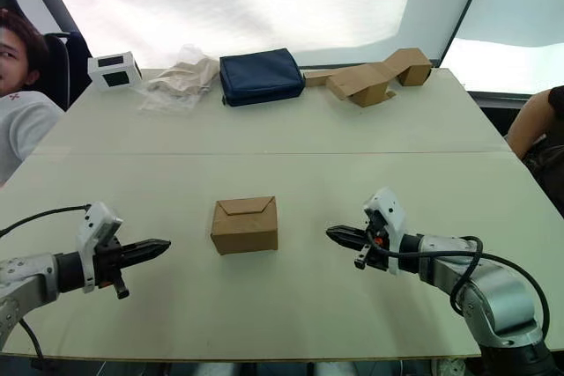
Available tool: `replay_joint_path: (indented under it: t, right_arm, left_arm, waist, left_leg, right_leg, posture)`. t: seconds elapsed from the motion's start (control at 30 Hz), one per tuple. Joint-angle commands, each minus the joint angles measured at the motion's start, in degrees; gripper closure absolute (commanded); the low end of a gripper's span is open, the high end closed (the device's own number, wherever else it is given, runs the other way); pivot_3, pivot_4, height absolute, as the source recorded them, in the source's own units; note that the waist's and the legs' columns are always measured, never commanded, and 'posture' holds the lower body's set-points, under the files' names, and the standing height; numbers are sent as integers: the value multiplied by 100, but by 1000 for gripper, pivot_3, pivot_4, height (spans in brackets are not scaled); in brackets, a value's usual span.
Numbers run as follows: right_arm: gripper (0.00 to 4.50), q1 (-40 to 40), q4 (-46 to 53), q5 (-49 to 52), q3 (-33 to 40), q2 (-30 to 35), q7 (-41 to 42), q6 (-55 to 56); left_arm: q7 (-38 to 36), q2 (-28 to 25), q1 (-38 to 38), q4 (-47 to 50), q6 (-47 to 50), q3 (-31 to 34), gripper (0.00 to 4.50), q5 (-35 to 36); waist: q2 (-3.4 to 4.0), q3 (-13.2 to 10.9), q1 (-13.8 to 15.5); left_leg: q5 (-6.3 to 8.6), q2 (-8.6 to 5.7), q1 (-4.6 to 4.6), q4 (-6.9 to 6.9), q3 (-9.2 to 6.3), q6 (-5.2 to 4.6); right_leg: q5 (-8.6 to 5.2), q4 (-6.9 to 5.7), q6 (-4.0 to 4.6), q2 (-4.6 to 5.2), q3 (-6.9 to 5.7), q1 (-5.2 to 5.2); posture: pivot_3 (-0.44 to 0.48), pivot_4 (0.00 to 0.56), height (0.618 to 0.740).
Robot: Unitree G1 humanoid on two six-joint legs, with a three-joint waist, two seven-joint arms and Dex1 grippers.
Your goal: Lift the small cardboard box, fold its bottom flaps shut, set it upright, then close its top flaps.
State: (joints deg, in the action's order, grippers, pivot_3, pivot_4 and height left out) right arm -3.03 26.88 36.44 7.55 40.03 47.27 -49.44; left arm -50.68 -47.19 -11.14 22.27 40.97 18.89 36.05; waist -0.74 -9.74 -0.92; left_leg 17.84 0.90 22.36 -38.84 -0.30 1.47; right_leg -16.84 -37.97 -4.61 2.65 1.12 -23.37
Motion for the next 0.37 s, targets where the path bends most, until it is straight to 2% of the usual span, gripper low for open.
replay_joint_path:
  t: [0.03,0.37]
  right_arm:
    - [4500,149,113,215,135,167,133,-51]
    - [4500,109,62,133,-59,249,168,92]
  left_arm:
    - [-146,-47,-116,145,82,222,4468,249]
    - [-109,-26,-249,253,272,329,4468,508]
  waist:
    - [-1,0,14]
    - [-1,0,14]
  left_leg:
    - [1,0,2,0,0,-1]
    - [2,0,4,3,0,-2]
  right_leg:
    - [1,2,-2,0,-1,0]
    - [3,10,-6,4,0,0]
  posture:
    - [0,150,740]
    - [0,150,740]
